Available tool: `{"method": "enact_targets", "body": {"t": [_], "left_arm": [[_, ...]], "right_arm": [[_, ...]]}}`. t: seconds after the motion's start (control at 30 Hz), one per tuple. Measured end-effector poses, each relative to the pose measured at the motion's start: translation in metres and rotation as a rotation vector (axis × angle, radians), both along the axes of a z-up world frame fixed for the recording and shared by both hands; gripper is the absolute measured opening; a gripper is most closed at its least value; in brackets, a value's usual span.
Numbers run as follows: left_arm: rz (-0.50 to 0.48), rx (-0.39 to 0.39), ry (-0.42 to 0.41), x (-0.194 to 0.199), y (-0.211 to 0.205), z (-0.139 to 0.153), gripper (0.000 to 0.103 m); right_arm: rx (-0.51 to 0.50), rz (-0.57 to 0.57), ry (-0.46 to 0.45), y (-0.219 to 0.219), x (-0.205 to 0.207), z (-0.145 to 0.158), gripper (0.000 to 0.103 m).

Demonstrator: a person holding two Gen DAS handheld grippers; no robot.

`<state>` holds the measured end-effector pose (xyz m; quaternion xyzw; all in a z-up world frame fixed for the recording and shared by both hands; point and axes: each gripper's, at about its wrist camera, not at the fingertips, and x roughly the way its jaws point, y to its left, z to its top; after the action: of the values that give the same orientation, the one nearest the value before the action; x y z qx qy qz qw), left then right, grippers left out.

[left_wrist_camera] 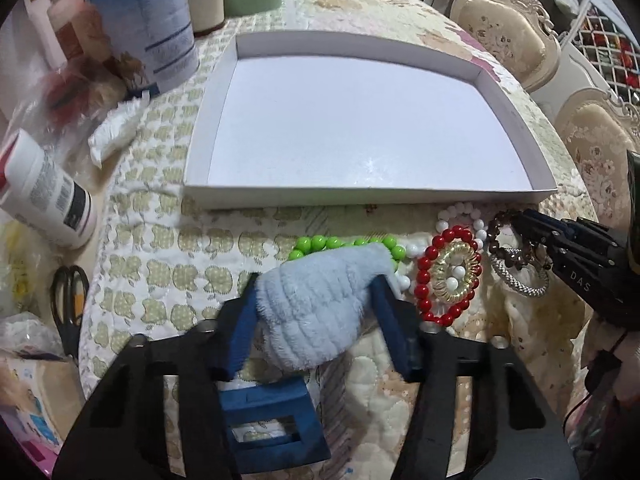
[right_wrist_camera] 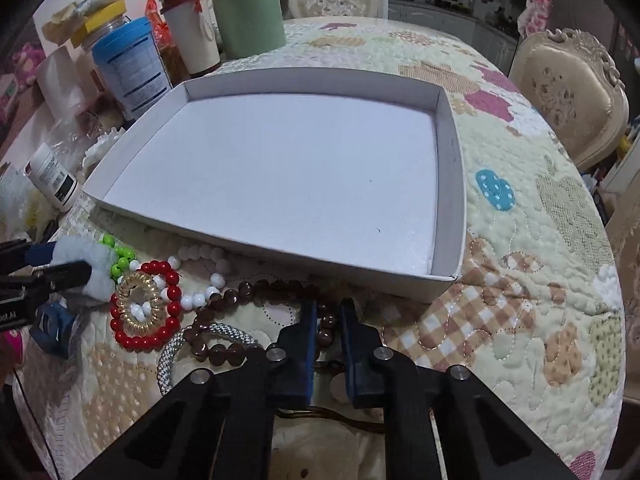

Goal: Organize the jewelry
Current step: 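Grasp the light-blue scrunchie with the left tool while the right tool grasps the brown bead bracelet, then carry both items into the white tray and open both tools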

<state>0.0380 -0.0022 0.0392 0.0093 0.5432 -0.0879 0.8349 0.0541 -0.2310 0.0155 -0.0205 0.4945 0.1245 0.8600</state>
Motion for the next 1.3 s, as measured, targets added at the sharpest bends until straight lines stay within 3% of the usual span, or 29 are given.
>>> {"method": "enact_targets", "body": {"t": [0.07,0.17,0.47,0.73,0.97,1.3], "left_arm": [[0.004,-0.007,-0.005,0.000,0.001,0.003,0.031],[0.015,-0.056,-0.001,-0.001,0.006,0.012,0.027],[0.035,-0.095,-0.071,-0.012,0.011,0.051,0.027],[0.053,-0.079,-0.127,-0.010,0.010,0.077,0.027],[0.089,-0.065,-0.147,0.013,0.013,0.085,0.027],[0.142,-0.062,-0.112,0.052,0.015,0.070,0.027]], "right_arm": [[0.036,-0.007,-0.003,-0.003,-0.003,0.006,0.008],[0.076,-0.005,-0.037,-0.004,-0.011,0.023,0.008],[0.159,0.005,-0.141,-0.007,-0.034,0.077,0.008],[0.144,0.024,-0.208,-0.006,-0.037,0.113,0.008],[0.137,0.055,-0.217,0.012,-0.021,0.124,0.008],[0.117,0.126,-0.178,0.066,0.022,0.112,0.008]]}}
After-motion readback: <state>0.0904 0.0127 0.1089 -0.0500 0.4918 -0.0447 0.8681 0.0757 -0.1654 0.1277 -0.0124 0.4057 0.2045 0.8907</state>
